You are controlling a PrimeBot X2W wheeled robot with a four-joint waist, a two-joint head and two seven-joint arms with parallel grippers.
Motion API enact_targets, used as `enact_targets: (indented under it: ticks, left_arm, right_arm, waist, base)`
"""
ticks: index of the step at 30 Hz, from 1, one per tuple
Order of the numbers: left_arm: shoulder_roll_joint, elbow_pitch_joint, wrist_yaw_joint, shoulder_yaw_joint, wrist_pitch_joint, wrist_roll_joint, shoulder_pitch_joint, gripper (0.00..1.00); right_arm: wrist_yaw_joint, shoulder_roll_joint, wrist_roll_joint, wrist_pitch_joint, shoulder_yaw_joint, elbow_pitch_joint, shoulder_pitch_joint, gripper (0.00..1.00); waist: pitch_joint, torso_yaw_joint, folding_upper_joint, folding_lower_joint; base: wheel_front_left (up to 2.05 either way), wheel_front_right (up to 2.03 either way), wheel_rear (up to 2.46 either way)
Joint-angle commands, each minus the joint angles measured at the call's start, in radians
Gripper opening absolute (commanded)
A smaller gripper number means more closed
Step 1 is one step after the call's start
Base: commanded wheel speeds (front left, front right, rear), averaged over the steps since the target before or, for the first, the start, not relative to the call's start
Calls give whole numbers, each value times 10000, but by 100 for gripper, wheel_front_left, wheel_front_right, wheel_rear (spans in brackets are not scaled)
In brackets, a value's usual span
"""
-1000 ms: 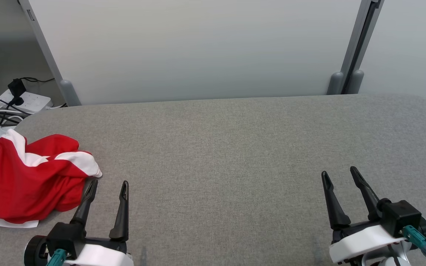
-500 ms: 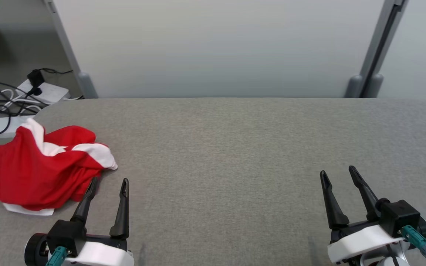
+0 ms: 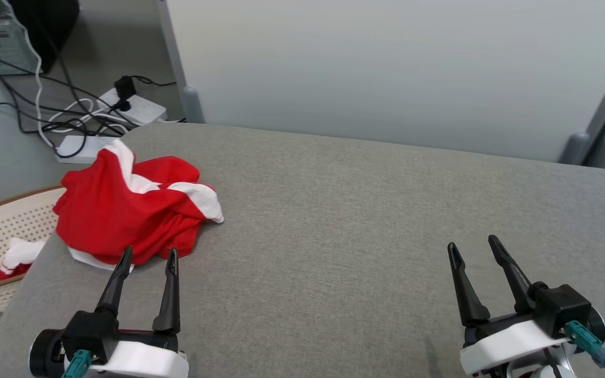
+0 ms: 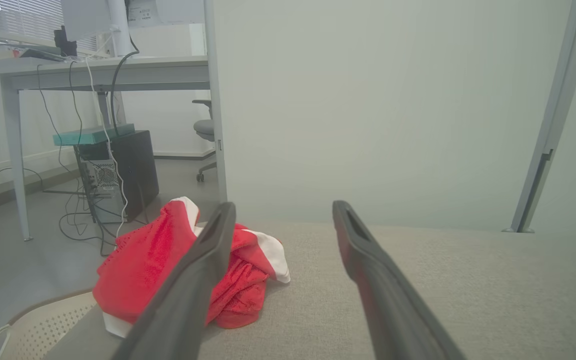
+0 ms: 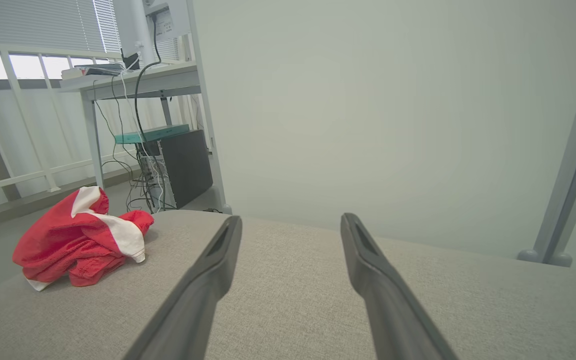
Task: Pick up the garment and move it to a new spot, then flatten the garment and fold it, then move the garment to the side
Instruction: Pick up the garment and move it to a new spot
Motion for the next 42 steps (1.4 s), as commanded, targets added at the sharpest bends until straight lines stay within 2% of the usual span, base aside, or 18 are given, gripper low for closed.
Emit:
enact_targets:
  ticks: [1, 10, 18, 35, 42]
  left_arm:
    - [56, -322, 77, 328, -130, 104, -284, 100]
    - [56, -374, 121, 388, -130, 141, -162, 100]
    - [56, -382, 185, 513, -130, 152, -35, 100]
    - [56, -176, 415, 704, -130, 10, -429, 100]
    - [78, 999, 548, 1174, -130, -80, -1631, 100]
  right_arm:
    - [71, -50, 31, -136, 258, -330, -343, 100]
    - [71, -45, 9, -136, 226, -304, -221, 100]
    - [71, -41, 75, -136, 315, -250, -123, 100]
    - [71, -115, 72, -136, 433, -210, -143, 100]
    - [71, -261, 97, -136, 491, -189, -289, 100]
  waist:
    - [-46, 214, -1, 0]
    - [-177, 929, -1, 0]
    - [-325, 1147, -1, 0]
    - [-82, 797, -1, 0]
    - [336, 474, -1, 0]
  base:
    - [0, 0, 0]
    - [0, 0, 0]
    - [0, 0, 0]
    - [0, 0, 0]
    - [0, 0, 0]
